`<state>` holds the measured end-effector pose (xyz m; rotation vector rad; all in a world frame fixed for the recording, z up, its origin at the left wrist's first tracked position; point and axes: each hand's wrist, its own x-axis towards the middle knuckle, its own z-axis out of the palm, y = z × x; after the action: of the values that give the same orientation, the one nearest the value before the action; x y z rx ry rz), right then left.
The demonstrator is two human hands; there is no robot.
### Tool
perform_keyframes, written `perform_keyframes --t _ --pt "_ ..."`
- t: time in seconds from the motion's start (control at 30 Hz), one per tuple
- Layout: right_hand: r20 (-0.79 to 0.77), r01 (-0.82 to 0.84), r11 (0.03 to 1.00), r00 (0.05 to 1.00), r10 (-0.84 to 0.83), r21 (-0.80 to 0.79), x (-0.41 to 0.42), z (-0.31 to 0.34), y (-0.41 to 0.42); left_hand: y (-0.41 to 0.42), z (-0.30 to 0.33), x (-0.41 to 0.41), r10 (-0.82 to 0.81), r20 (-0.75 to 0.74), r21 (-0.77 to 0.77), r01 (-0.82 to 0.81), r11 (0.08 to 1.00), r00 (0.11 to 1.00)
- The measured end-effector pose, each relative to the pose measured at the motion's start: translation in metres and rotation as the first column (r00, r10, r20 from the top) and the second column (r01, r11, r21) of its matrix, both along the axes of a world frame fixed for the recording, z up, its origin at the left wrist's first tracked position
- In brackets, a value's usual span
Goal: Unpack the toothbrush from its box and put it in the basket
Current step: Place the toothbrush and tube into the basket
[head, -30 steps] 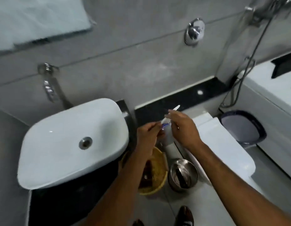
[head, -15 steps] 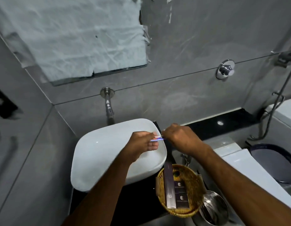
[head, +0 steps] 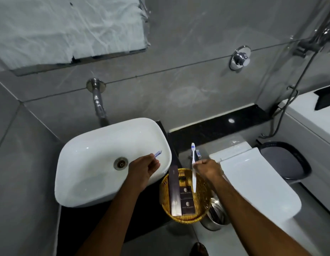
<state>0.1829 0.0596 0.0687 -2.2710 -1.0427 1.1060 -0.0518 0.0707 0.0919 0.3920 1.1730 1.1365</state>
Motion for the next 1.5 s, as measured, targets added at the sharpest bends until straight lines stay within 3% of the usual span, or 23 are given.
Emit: perform_keyframes --t 0.13,0.23,0.33,0.67,1.13,1.23,1.3,1.37,1.4,1.5 --pt "0.165 -0.022 0.957 0.984 0.073 -0.290 0.005 -0.043 -0.014 -0.014 -0.023 0.009 -0.011 -0.014 -0.066 0.010 0.998 1.000" --pt "0.301 0.053 0.949 0.953 0.045 -0.310 -0.002 -0.050 -0.027 -0.021 -0.029 0.017 -0.025 -0.019 -0.085 0.023 0.996 1.000" --pt "0.224 0.055 0.944 0.974 0.021 -0.325 -0.007 -0.060 -0.030 -0.023 -0.029 0.024 -0.009 -0.002 -0.090 0.009 0.996 1.000" --pt "0.286 0.081 0.855 0.955 0.080 -0.512 -0.018 -0.072 -0.018 -0.028 -0.025 0.035 -0.001 -0.062 -0.082 -0.004 0.997 0.998" --pt "0.272 0.026 0.832 0.950 0.151 -0.554 -0.021 -0.057 -0.014 -0.029 -0.027 0.038 0.004 -0.092 -0.062 -0.010 0.998 0.996" --pt "0.340 0.023 0.919 0.933 0.122 -0.394 -0.020 -0.041 -0.014 -0.030 -0.027 0.039 -0.026 -0.107 -0.052 0.020 0.998 0.994" --pt "0.387 -0.022 0.997 0.921 0.048 -0.072 -0.013 -0.030 -0.017 -0.030 -0.027 0.040 -0.075 -0.138 -0.050 0.069 0.996 0.988" --pt "0.254 -0.100 0.960 0.967 0.032 0.260 -0.003 -0.016 -0.017 -0.028 -0.025 0.044 -0.154 -0.190 -0.048 0.148 0.988 0.970" --pt "0.169 -0.134 0.931 0.982 0.079 0.340 0.002 -0.008 -0.016 -0.026 -0.024 0.047 -0.197 -0.220 -0.046 0.191 0.980 0.955" --pt "-0.044 -0.171 0.906 0.978 0.203 0.386 0.018 0.008 -0.009 -0.021 -0.023 0.058 -0.332 -0.310 -0.041 0.336 0.941 0.891"
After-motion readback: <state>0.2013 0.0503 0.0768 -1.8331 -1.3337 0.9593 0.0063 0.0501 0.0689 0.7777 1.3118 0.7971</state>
